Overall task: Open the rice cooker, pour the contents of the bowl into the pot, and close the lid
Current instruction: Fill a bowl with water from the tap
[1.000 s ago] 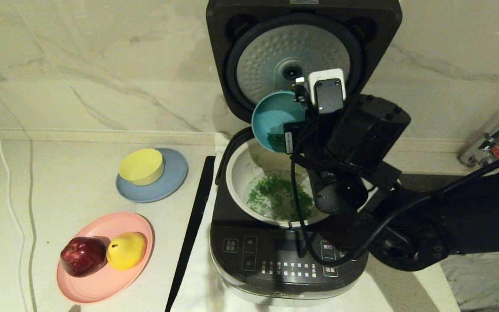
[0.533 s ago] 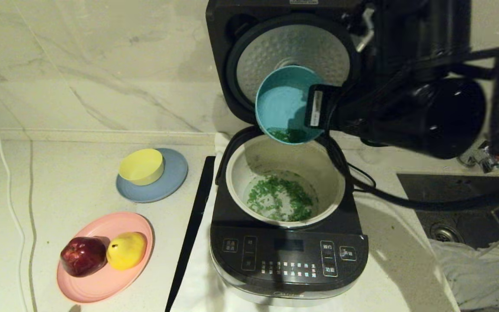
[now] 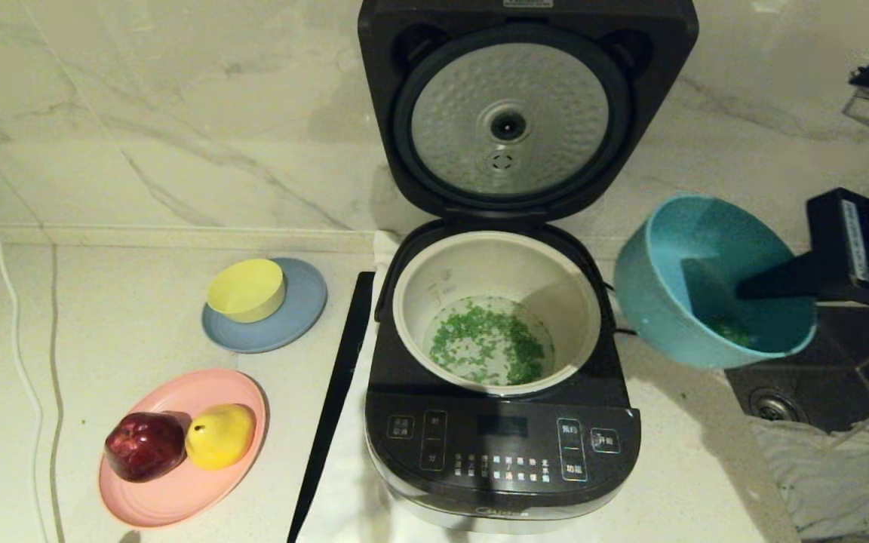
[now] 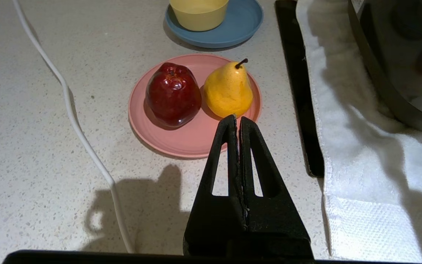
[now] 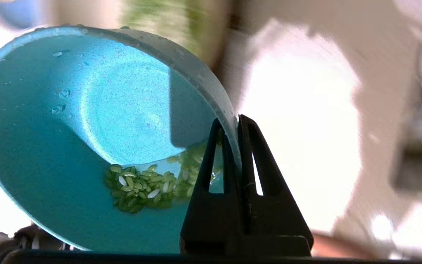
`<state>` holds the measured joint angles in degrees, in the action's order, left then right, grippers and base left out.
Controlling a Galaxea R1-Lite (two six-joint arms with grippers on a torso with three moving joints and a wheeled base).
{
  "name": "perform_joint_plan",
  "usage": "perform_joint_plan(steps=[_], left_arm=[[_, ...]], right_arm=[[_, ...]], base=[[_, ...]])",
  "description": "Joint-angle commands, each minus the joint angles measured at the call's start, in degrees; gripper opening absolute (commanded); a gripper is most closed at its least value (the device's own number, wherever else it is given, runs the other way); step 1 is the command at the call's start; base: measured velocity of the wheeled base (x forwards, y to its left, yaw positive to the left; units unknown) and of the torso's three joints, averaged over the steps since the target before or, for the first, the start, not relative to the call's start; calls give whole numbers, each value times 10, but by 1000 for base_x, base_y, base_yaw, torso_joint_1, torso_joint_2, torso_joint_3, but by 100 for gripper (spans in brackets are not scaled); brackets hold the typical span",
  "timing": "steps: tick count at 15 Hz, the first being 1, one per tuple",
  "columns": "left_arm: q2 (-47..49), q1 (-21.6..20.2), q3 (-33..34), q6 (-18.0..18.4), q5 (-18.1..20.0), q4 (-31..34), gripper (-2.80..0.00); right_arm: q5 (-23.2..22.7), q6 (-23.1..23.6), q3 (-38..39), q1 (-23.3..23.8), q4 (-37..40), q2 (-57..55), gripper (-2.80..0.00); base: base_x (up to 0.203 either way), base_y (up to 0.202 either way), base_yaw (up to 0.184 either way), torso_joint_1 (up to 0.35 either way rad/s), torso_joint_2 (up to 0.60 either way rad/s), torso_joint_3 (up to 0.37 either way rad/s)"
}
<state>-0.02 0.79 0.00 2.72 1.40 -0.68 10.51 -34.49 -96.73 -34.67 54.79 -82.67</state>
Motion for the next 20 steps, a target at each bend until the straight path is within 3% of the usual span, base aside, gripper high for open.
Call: perform_joint_plan(steps=[1,5,8,13,20], left_arm=[[0,0,4,0,2,0,-280],[0,0,4,0,2,0,-280],[0,0,4,0,0,0,-280],[0,0,4,0,0,0,-280],[0,0,4,0,2,0,-280]], right_arm=[[-60,0,59,121,7,63,-280],[-187,67,158,375,0,88,-280],[-251,108,216,519,-50,67,-280],[-267,116,267,631,-149,-13,-280],[-267,118,271,796,-273,-150,-280]], base=[[0,0,0,0,0,0],[0,0,0,0,0,0],[0,0,0,0,0,0],[0,0,0,0,0,0],[0,0,0,0,0,0]])
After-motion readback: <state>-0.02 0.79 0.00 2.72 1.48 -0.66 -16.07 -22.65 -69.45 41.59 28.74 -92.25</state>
